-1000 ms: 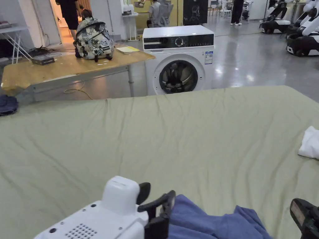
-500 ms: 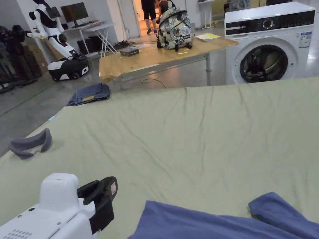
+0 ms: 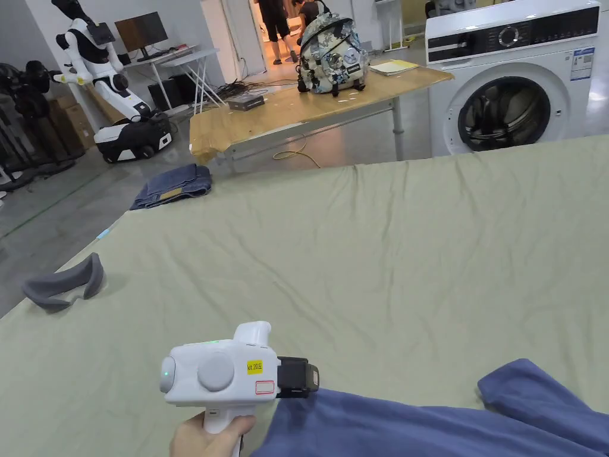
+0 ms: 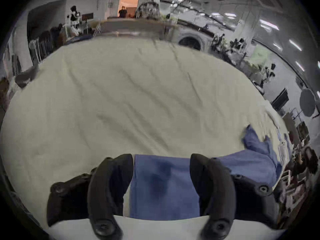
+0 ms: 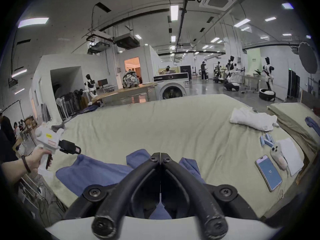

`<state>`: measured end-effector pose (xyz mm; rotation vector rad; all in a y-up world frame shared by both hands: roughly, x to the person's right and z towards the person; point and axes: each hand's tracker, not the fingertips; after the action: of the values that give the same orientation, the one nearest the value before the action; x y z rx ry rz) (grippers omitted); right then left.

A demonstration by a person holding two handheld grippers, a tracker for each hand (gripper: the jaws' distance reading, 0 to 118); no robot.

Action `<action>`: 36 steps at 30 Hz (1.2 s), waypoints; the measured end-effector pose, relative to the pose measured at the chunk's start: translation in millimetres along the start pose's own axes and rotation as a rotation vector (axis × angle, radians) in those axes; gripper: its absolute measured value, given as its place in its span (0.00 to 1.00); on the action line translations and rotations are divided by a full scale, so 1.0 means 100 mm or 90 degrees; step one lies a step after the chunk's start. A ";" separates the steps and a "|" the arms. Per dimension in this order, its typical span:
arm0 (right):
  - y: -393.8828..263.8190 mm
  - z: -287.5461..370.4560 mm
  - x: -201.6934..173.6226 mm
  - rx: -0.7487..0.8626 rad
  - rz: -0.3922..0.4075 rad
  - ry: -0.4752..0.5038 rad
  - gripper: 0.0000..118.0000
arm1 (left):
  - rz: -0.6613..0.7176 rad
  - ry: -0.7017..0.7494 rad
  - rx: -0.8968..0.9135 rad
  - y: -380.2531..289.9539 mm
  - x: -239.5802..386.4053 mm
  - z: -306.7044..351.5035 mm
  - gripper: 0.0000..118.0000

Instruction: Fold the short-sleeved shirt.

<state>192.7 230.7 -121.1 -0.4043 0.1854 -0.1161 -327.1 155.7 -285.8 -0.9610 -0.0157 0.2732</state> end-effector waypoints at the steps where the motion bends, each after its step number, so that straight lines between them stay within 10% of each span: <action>1: -0.02 0.00 0.03 0.000 -0.003 -0.005 0.00 | 0.003 0.019 -0.003 0.02 0.02 -0.07 0.59; 8: -0.11 0.03 0.19 -0.020 -0.024 -0.041 0.00 | -0.044 0.094 -0.049 -0.16 0.21 -0.30 0.32; 11: -0.21 0.08 0.29 -0.038 -0.014 -0.087 0.00 | -0.062 0.098 -0.056 -0.17 0.36 -0.23 0.00; 14: -0.33 0.14 0.36 -0.083 -0.027 -0.174 0.04 | -0.124 0.126 -0.065 -0.23 0.53 -0.27 0.00; 17: -0.58 0.02 0.42 -0.162 -0.041 -0.229 0.29 | -0.120 0.126 -0.080 -0.23 0.56 -0.31 0.00; 22: -0.95 -0.18 0.73 -0.214 -0.372 -0.119 0.29 | -0.086 0.107 -0.095 -0.22 0.51 -0.23 0.00; 27: -1.01 -0.24 0.76 -0.234 -0.407 -0.115 0.29 | -0.075 0.103 -0.086 -0.24 0.47 -0.23 0.00; 31: -0.96 -0.04 0.73 -0.206 -0.422 -0.101 0.65 | -0.082 0.105 -0.081 -0.25 0.45 -0.25 0.00; 36: -1.01 -0.18 0.72 -0.197 -0.437 -0.078 0.66 | -0.083 0.101 -0.079 -0.24 0.42 -0.26 0.00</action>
<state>252.0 120.9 -108.2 -0.7702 -0.0659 -0.7429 -277.9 131.6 -285.8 -1.0987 0.0499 0.0754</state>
